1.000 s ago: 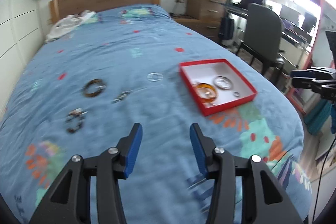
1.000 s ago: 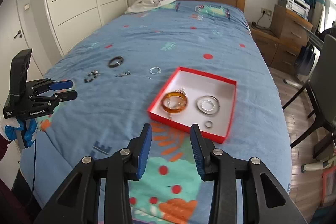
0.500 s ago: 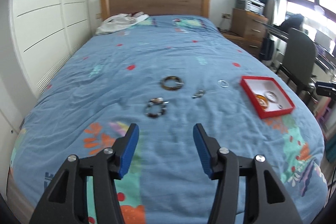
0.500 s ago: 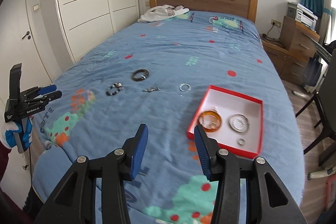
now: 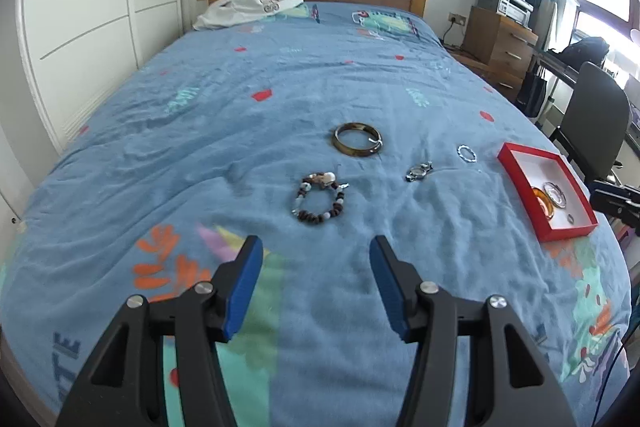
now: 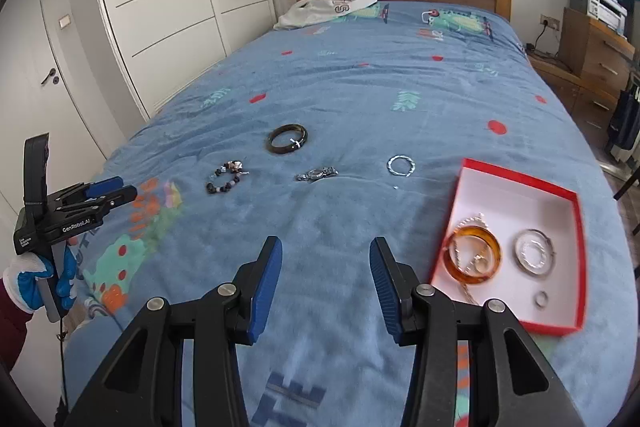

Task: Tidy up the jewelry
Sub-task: 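Withdraw both tools from the box toward the beaded bracelet and silver watch, then grasp the beaded bracelet with the left tool while the right tool grasps the silver watch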

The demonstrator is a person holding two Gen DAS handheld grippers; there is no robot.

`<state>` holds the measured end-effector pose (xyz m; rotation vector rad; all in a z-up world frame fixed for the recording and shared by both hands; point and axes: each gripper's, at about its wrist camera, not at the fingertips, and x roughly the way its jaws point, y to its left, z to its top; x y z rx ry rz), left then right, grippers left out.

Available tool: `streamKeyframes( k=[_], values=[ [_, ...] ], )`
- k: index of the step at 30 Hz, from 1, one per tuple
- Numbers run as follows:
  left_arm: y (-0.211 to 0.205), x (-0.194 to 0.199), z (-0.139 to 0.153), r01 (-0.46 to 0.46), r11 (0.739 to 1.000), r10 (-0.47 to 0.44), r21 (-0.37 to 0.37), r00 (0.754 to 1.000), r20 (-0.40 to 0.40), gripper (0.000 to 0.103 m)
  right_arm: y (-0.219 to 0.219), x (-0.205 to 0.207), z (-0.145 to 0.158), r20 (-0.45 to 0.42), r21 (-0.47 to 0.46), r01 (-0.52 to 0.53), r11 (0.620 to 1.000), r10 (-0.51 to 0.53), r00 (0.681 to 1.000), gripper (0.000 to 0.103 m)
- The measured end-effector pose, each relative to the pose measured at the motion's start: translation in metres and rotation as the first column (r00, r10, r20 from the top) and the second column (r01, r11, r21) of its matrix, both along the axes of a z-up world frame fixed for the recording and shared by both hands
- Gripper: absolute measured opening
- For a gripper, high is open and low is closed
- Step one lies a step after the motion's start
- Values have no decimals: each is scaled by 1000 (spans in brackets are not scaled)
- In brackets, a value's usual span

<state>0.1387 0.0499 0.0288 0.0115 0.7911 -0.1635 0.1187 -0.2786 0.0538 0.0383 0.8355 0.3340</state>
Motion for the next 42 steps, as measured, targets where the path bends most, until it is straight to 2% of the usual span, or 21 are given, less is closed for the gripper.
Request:
streamKeyframes(
  k=[10, 17, 24, 37, 42],
  values=[
    [-14, 48, -33, -7, 1000, 8, 10, 999, -38, 54, 7, 53, -45, -54, 6, 13, 1000, -13, 998, 45],
    [-23, 80, -50, -1, 999, 3, 39, 999, -54, 55, 24, 87, -63, -68, 15, -5, 1000, 6, 998, 45],
    [-27, 104, -65, 8, 999, -6, 33, 998, -66, 59, 47, 116, -78, -86, 24, -28, 999, 30, 996, 45],
    [-36, 123, -80, 40, 999, -39, 19, 997, -66, 60, 76, 160, -103, -142, 97, -37, 995, 50, 989, 45],
    [-41, 126, -81, 78, 997, -79, -20, 995, -61, 60, 77, 170, -117, -185, 119, -10, 993, 32, 982, 45]
  ],
)
